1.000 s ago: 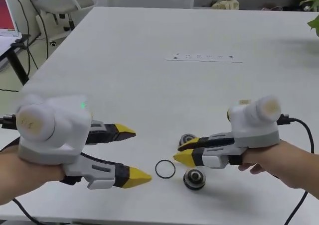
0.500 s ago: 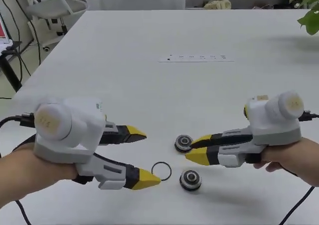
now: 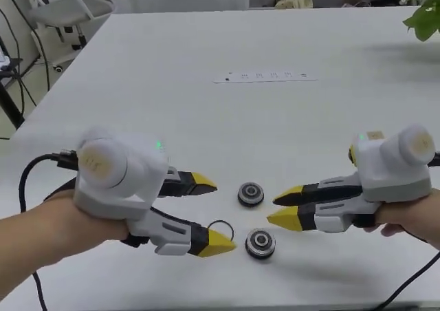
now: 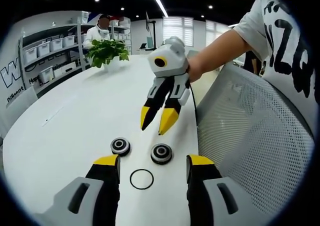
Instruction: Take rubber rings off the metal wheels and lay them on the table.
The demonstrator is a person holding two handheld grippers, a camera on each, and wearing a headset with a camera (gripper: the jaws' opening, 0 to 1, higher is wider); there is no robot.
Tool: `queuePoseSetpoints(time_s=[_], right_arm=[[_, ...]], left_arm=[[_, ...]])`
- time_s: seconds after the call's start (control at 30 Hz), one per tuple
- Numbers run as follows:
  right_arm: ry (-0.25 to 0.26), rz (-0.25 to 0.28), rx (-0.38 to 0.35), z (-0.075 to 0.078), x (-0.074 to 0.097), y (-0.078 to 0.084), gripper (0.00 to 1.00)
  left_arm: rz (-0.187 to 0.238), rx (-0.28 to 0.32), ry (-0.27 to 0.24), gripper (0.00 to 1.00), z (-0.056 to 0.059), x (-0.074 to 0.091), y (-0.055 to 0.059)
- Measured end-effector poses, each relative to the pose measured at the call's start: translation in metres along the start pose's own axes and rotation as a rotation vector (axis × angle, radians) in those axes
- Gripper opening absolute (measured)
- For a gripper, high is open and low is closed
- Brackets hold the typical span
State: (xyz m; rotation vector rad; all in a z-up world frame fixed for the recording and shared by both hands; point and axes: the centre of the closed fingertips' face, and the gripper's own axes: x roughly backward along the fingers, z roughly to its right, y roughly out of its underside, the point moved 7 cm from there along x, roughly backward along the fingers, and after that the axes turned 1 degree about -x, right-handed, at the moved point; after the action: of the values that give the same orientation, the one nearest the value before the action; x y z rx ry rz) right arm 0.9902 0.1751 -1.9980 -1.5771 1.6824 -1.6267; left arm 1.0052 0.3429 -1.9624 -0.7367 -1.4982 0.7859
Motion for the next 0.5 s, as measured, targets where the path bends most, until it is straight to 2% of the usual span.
queuePoseSetpoints(time_s=[0.33, 0.5], right_arm=[[-0.018, -0.07, 0.076, -0.002, -0.005, 0.015, 0.26], [-0.03, -0.104, 0.114, -0.001, -0.007, 0.023, 0.25]], left_arm=[[-0.028, 0.001, 0.033, 0.47, 0.0, -0.016, 0.004], [-0.047, 0.003, 0.057, 0.43, 0.003, -0.023, 0.007]])
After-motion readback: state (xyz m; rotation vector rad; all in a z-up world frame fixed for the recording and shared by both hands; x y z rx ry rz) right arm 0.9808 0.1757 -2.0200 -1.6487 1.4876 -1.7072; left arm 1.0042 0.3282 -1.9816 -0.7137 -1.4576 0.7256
